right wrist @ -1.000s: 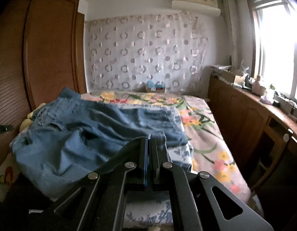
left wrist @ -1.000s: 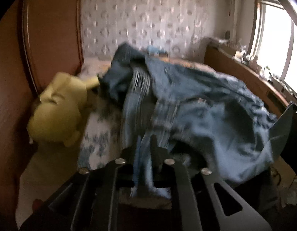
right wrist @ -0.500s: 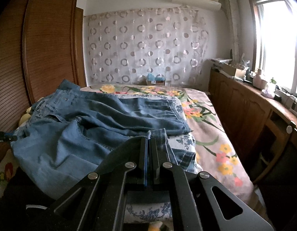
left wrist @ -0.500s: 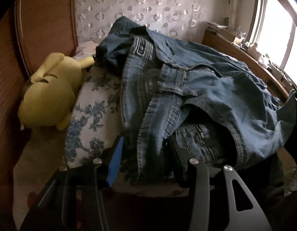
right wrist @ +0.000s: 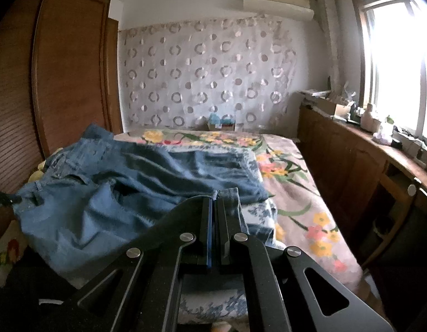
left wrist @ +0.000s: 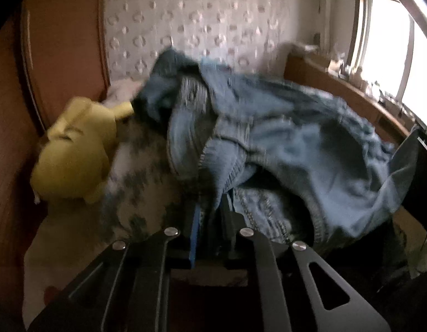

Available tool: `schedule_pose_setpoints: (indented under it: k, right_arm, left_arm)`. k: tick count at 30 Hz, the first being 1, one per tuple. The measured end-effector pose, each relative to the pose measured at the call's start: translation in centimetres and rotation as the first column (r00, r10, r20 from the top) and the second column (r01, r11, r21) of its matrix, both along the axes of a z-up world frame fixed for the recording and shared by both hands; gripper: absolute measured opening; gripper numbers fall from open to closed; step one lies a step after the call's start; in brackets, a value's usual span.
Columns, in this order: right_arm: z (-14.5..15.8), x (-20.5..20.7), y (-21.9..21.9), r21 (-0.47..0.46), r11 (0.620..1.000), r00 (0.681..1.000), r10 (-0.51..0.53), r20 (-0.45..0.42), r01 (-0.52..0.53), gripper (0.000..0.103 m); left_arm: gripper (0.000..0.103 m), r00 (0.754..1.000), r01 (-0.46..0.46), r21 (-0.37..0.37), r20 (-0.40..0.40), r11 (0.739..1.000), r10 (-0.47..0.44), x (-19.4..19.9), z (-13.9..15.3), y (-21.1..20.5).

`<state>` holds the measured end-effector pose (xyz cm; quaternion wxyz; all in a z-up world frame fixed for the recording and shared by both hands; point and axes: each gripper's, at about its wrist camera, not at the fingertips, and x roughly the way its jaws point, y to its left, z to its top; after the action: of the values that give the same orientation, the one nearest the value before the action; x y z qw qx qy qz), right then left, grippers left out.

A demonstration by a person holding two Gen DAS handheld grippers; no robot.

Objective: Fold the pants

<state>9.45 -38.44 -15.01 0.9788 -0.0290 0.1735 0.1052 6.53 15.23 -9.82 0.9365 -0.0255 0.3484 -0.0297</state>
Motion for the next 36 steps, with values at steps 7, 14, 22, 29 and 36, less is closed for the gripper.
schedule_pose_setpoints:
  k: [7,14,22,29,36]
  right_arm:
    - [2.8,1.1,-0.8,-0.015,1.000,0.998,-0.024,0.063,0.025,0.001]
    - [3.8,4.5,-0.6,-0.051,0.997,0.994,-0.050,0.102,0.055,0.001]
    - [3.0,9.0,0.7,-0.059,0.995,0.995,-0.073,0.068,0.077,0.001]
    - [4.5,13.8,1.4,-0.072,0.994,0.994,-0.081,0.068,0.086,0.001]
    - [4.8,18.4,2.2,-0.098,0.990,0.994,-0.098,0.045,0.102,0.001]
  left_arm:
    - [0.010,0.992,0.023,0.045,0.122,0.999,-0.028,1.8,6.3,-0.9]
    - [0.010,0.984,0.021,0.053,0.173,0.998,-0.030,6.3,9.5,-1.0]
    - [0.010,0.982,0.022,0.066,0.185,0.998,-0.034,11.3,10.8,-1.5]
    - [0.010,0.984,0.013,0.072,0.176,0.997,-0.026,16.6,11.6,-1.0]
    - [0.009,0.988,0.004,0.084,0.151,0.996,-0.016,22.1,11.3,-0.6]
